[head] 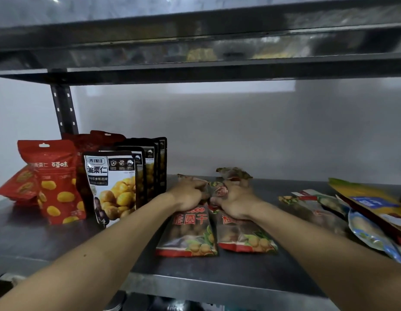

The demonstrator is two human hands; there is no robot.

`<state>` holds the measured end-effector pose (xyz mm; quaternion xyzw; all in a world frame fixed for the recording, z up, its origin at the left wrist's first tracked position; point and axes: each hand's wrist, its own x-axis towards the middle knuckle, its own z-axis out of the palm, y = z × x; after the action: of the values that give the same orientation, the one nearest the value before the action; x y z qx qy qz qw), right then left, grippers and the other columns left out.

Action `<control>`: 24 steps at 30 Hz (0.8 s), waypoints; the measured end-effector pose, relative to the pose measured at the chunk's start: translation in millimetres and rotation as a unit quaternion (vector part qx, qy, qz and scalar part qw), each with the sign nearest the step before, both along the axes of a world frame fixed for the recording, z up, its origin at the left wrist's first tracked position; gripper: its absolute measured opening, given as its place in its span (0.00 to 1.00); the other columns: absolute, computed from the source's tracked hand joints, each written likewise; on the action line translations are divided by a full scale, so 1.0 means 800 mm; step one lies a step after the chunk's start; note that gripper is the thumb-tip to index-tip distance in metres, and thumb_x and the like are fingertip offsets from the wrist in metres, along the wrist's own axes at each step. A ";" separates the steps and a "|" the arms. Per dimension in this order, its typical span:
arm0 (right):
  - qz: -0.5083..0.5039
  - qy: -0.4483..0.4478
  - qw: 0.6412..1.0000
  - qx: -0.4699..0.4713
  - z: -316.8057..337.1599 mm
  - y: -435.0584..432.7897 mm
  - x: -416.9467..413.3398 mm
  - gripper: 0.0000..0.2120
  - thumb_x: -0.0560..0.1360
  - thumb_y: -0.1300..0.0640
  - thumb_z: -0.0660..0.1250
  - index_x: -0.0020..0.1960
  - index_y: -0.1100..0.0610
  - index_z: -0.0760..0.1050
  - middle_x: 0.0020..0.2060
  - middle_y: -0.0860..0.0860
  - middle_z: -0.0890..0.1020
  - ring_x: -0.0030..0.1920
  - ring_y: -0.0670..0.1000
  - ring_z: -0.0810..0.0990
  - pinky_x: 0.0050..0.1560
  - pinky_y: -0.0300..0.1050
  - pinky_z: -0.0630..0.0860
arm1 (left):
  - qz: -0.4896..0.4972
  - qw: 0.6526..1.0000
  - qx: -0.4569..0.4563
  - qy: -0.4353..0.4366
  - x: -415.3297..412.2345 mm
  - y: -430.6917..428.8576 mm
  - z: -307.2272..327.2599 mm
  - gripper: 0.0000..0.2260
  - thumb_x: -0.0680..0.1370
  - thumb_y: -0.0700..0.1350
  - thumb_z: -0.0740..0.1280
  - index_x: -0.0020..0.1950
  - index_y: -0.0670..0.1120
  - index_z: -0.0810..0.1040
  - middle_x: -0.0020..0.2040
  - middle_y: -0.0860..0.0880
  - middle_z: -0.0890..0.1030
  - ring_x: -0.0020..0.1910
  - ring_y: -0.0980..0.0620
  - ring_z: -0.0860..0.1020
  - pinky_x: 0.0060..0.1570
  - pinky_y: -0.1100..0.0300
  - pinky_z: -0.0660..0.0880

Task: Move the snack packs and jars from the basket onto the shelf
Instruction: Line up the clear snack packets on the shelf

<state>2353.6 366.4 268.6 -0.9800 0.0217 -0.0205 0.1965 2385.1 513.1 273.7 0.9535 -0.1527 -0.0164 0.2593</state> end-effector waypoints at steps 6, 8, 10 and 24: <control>-0.036 -0.008 0.999 0.000 -0.002 -0.019 -0.004 0.33 0.78 0.39 0.60 0.78 0.50 0.55 0.77 0.60 0.51 0.76 0.63 0.54 0.73 0.56 0.59 | -0.028 0.998 -0.058 0.012 -0.002 -0.005 0.001 0.23 0.80 0.45 0.63 0.75 0.55 0.65 0.76 0.50 0.61 0.69 0.48 0.66 0.56 0.63 0.63; -0.043 -0.006 0.999 -0.003 -0.004 -0.022 -0.005 0.33 0.78 0.38 0.59 0.78 0.50 0.55 0.77 0.61 0.52 0.76 0.63 0.53 0.73 0.56 0.58 | -0.032 0.998 -0.055 0.019 -0.003 -0.005 0.003 0.23 0.80 0.45 0.63 0.75 0.55 0.65 0.75 0.50 0.64 0.66 0.50 0.69 0.52 0.64 0.64; -0.047 -0.007 0.999 -0.012 -0.004 -0.023 -0.006 0.33 0.78 0.37 0.59 0.78 0.50 0.56 0.77 0.60 0.54 0.76 0.63 0.54 0.74 0.57 0.59 | -0.038 0.998 -0.046 0.022 -0.003 -0.005 0.003 0.23 0.80 0.47 0.63 0.75 0.56 0.64 0.75 0.51 0.66 0.66 0.52 0.70 0.54 0.64 0.65; -0.030 0.019 0.995 -0.093 0.107 -0.105 -0.025 0.24 0.78 0.43 0.64 0.68 0.55 0.72 0.63 0.55 0.76 0.58 0.55 0.77 0.58 0.49 0.77 | -0.039 0.996 -0.050 -0.064 0.028 -0.053 0.077 0.23 0.79 0.53 0.65 0.73 0.53 0.67 0.75 0.48 0.66 0.70 0.45 0.68 0.65 0.58 0.65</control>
<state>2333.4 282.5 354.4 -0.9932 0.0530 -0.0100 0.1035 2407.6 470.4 334.9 0.9317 -0.2066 0.0424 0.2957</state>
